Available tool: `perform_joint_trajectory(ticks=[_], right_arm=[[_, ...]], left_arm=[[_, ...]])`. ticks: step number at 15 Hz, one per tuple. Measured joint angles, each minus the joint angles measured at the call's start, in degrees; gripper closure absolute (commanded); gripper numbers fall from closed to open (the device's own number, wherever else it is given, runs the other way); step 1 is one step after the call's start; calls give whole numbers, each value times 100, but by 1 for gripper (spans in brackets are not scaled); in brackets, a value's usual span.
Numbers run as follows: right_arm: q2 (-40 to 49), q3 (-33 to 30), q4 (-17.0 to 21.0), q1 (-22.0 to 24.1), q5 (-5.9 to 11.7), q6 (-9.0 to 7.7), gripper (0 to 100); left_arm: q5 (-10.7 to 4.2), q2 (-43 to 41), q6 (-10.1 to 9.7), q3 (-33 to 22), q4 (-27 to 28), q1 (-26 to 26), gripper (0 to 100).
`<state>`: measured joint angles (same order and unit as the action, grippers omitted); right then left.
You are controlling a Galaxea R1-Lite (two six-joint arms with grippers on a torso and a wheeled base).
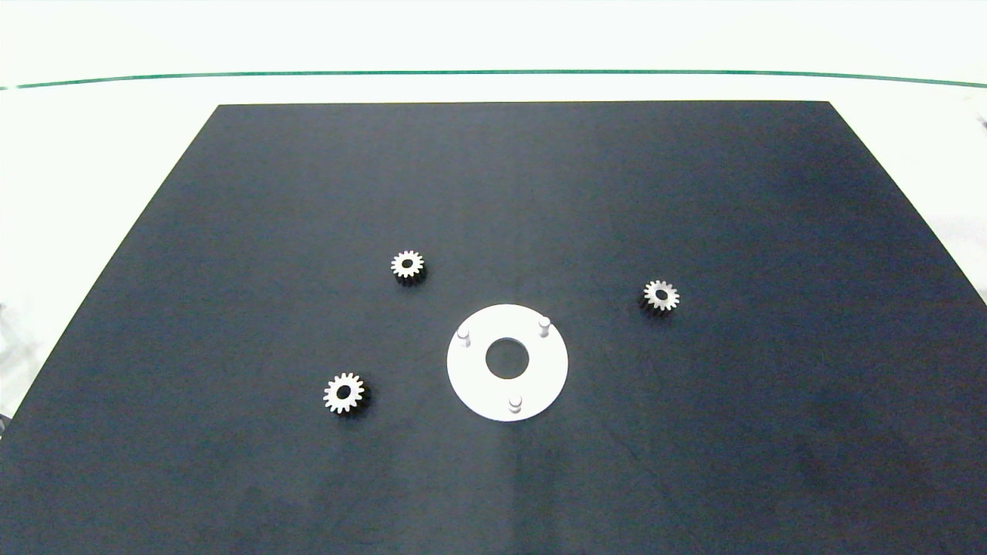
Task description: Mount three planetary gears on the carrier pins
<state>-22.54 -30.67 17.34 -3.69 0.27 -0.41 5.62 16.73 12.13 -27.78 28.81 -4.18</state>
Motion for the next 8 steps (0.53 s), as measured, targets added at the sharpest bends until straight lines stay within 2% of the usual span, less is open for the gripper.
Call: perform_joint_trajectory(ticks=[4, 8], right_arm=[[-937, -416, -238, -62, 4, 146, 0], [-1971, -833, -725, -41, 24, 179, 0]], left_arm=[[79, 1017, -20, -132, -580, -218, 0], [85, 1888, -61, -154, -900, -658, 0]])
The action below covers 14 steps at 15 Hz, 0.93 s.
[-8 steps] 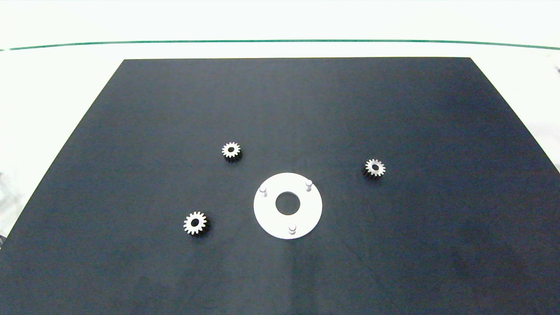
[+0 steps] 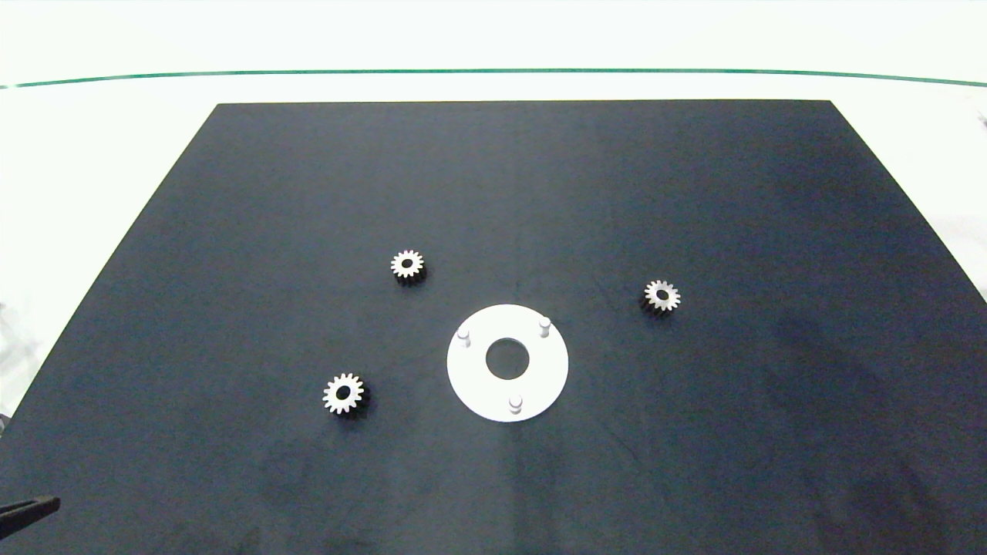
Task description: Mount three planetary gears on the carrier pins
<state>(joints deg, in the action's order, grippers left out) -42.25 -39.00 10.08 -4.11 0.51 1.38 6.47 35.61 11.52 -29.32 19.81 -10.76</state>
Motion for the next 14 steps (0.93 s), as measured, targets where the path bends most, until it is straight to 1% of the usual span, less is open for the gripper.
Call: perform_joint_trajectory(ticks=[2, 3, 6, 9, 10, 12, 14], right_arm=[[-394, -118, -258, 10, 20, 2, 0], [-534, -155, -295, 12, 30, 2, 0], [-761, -193, -304, 20, 39, -4, 0], [-866, -201, -308, 20, 48, -9, 0], [-883, -206, -308, 17, 45, -15, 0], [-912, -226, -311, 17, 39, -23, 0], [-920, -236, -311, 17, 34, -26, 0]], left_arm=[[-4, 378, -6, -2, -256, -80, 0], [-11, 553, -12, -4, -374, -127, 0], [-30, 1056, -185, -107, -424, -478, 0], [-61, 1613, -221, -378, -579, -638, 0], [-107, 1830, -216, -444, -739, -717, 0], [-257, 2203, -177, -489, -1056, -891, 0], [-513, 2514, -152, -485, -1351, -1145, 0]])
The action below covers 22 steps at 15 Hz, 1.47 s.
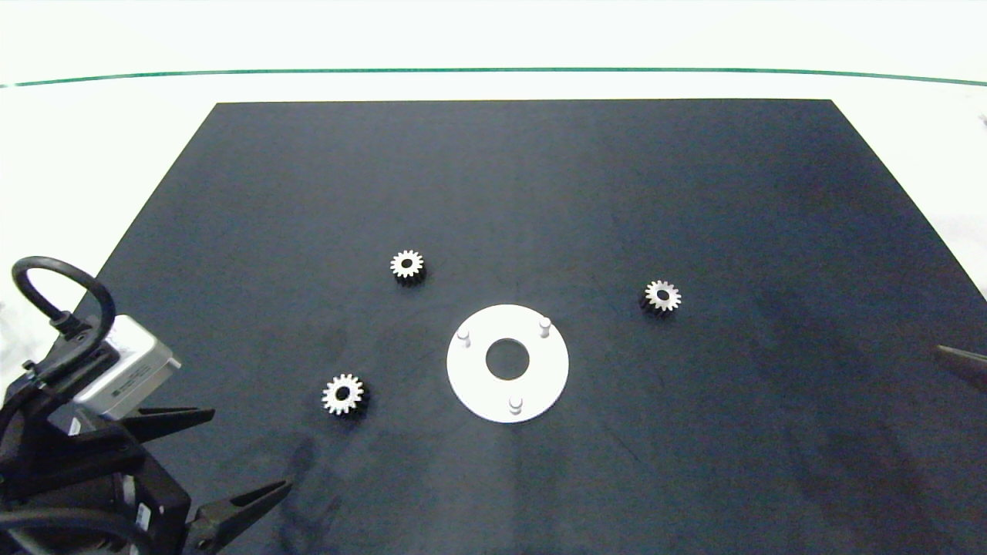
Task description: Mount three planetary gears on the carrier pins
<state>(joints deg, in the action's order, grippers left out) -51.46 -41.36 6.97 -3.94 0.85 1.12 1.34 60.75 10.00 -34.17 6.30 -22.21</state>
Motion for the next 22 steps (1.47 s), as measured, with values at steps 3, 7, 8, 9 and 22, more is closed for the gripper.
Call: perform_joint_trajectory(ticks=[3, 7, 8, 9, 22], right_arm=[[-50, -4, -6, 0, -6, 2, 0], [-77, -4, -6, 0, -9, 0, 0], [-77, -4, -4, 0, -6, 0, 0], [-79, -4, -1, 0, -9, 2, 0], [-79, 38, 2, 2, -50, 26, 0]], left_arm=[[-386, 397, 20, 61, -549, -317, 0], [-545, 887, 77, 149, -886, -408, 0], [-578, 979, 98, 149, -925, -416, 0], [-608, 1069, 127, 145, -974, -419, 0], [-928, 2186, 100, -78, -1829, -689, 0]])
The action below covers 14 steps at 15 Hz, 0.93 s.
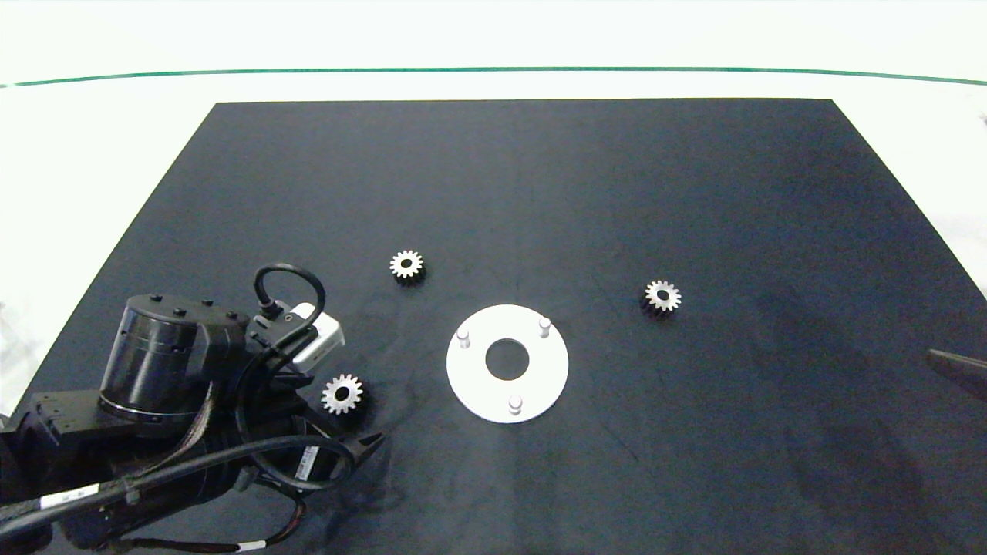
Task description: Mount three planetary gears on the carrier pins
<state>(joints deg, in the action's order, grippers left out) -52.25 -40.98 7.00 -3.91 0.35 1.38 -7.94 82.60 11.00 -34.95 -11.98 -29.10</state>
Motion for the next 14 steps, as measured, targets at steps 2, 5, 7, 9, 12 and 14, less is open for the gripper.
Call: perform_joint_trajectory(ticks=[2, 5, 7, 9, 12, 14], right_arm=[[0, 15, 0, -2, -2, 2, 0], [7, 20, 0, 0, -2, 2, 0], [7, 20, -2, 0, -2, 2, 0], [7, 20, -2, 0, 0, 2, 0], [7, 20, -6, 0, -2, 2, 0], [10, 17, -2, -2, -2, 0, 0]], left_arm=[[-7, 116, -6, -82, 0, 11, 0], [-7, 245, -6, -157, 0, 18, 0], [-9, 295, -2, -167, 11, 22, 0], [-9, 317, 0, -167, 17, 27, 2], [-9, 339, -4, -208, 22, 33, 8], [-9, 339, -4, -267, 35, 24, 11]])
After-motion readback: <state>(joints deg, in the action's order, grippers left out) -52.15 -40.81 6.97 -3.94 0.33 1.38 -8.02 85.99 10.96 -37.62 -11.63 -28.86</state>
